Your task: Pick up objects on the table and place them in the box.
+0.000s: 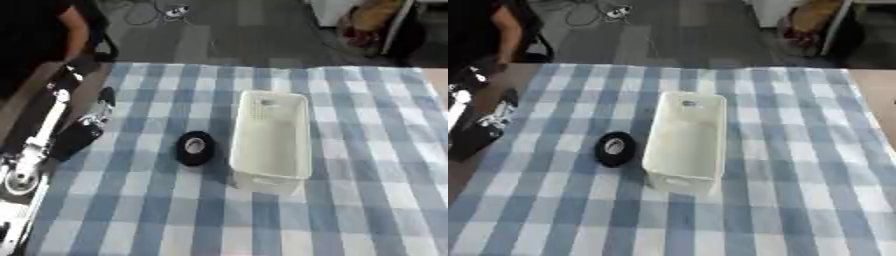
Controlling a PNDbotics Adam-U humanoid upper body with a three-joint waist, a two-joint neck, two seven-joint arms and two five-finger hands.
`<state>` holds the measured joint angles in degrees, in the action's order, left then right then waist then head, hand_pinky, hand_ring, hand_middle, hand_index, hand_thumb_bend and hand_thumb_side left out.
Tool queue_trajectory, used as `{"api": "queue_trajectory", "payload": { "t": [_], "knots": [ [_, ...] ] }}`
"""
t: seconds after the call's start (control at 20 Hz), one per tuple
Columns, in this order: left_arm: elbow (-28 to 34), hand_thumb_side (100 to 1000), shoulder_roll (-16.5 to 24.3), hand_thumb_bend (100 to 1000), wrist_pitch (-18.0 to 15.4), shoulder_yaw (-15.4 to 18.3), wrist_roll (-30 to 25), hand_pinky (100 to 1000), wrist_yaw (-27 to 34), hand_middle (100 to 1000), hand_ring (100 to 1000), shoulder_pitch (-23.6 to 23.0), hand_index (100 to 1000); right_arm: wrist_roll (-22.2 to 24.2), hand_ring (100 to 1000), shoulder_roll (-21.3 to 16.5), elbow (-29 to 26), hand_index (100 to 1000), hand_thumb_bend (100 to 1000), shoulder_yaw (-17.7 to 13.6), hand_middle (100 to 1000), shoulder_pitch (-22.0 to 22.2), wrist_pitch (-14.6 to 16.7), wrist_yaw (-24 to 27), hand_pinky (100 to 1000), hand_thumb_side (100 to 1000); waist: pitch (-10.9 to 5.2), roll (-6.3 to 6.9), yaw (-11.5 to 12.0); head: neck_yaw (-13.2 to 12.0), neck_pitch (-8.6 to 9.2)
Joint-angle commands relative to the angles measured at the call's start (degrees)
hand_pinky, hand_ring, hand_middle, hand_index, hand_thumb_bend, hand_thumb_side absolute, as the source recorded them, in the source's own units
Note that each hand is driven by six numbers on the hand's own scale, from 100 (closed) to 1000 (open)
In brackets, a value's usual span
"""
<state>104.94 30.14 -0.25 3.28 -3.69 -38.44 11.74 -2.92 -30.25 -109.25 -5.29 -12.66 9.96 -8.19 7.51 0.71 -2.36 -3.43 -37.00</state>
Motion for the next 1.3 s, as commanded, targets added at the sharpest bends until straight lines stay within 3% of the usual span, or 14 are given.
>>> {"api": "queue_trajectory", "payload": {
  "t": [0.05, 0.1, 0.25, 0.35, 0.55, 0.75, 0.95, 1.15, 1.3],
  "knots": [
    [-0.6, 752, 5.0, 825, -0.2, -2.1, -4.6, 891, -3.1, 970, 947, 1.0, 932, 0.0, 925, -1.4, -0.4, 984, 100, -0.5, 923, -0.2, 0.0, 0.3, 935, 607, -0.95, 0.12, -0.1, 0.1, -0.07],
    [-1.0, 744, 6.0, 813, -0.6, -2.9, -6.2, 894, -3.4, 972, 950, 1.2, 939, 0.0, 925, -1.4, -0.4, 984, 100, -0.5, 923, -0.2, 0.0, 0.3, 935, 607, -0.96, 0.15, -0.1, 0.1, -0.13],
    [-1.8, 662, 7.8, 653, -1.2, -4.2, -9.4, 899, -4.3, 973, 954, 1.8, 948, 0.1, 925, -1.5, -0.4, 984, 100, -0.4, 923, -0.1, 0.1, 0.4, 935, 607, -1.01, 0.21, -0.1, 0.1, -0.25],
    [-2.3, 672, 8.8, 660, -1.4, -5.1, -10.9, 900, -4.9, 974, 956, 2.3, 949, 0.1, 925, -1.5, -0.3, 984, 100, -0.4, 923, -0.1, 0.1, 0.4, 936, 607, -1.07, 0.26, -0.2, 0.1, -0.29],
    [-2.8, 725, 10.2, 758, -1.9, -6.3, -12.6, 901, -6.2, 904, 933, 3.4, 949, 0.2, 926, -1.6, -0.2, 984, 100, -0.4, 924, -0.1, 0.1, 0.4, 936, 607, -1.15, 0.38, -0.3, 0.3, -0.25],
    [-2.7, 752, 11.4, 849, -1.1, -6.9, -13.4, 817, -8.6, 777, 807, 5.0, 975, 0.3, 925, -1.6, -0.2, 986, 100, -0.3, 924, 0.0, 0.1, 0.6, 935, 609, -1.26, 0.52, -0.2, 0.6, -0.27],
    [-2.5, 790, 12.4, 877, -0.9, -8.1, -14.9, 811, -12.4, 773, 795, 7.2, 971, 0.4, 925, -1.7, -0.1, 986, 100, -0.3, 924, 0.0, 0.1, 0.6, 935, 609, -1.42, 0.62, -0.2, 0.7, -0.33],
    [-3.4, 803, 13.8, 907, -2.8, -11.0, -18.0, 874, -14.2, 792, 838, 10.4, 965, 0.5, 925, -1.8, 0.0, 986, 100, -0.2, 924, 0.0, 0.1, 0.7, 936, 609, -1.60, 0.74, -0.3, 0.7, -0.36],
    [-4.7, 833, 14.8, 923, -4.5, -13.2, -19.8, 926, -13.6, 858, 906, 12.7, 940, 0.6, 926, -1.9, 0.0, 986, 100, -0.1, 924, 0.0, 0.1, 0.8, 936, 609, -1.69, 0.84, -0.4, 0.6, -0.45]
  ]
}}
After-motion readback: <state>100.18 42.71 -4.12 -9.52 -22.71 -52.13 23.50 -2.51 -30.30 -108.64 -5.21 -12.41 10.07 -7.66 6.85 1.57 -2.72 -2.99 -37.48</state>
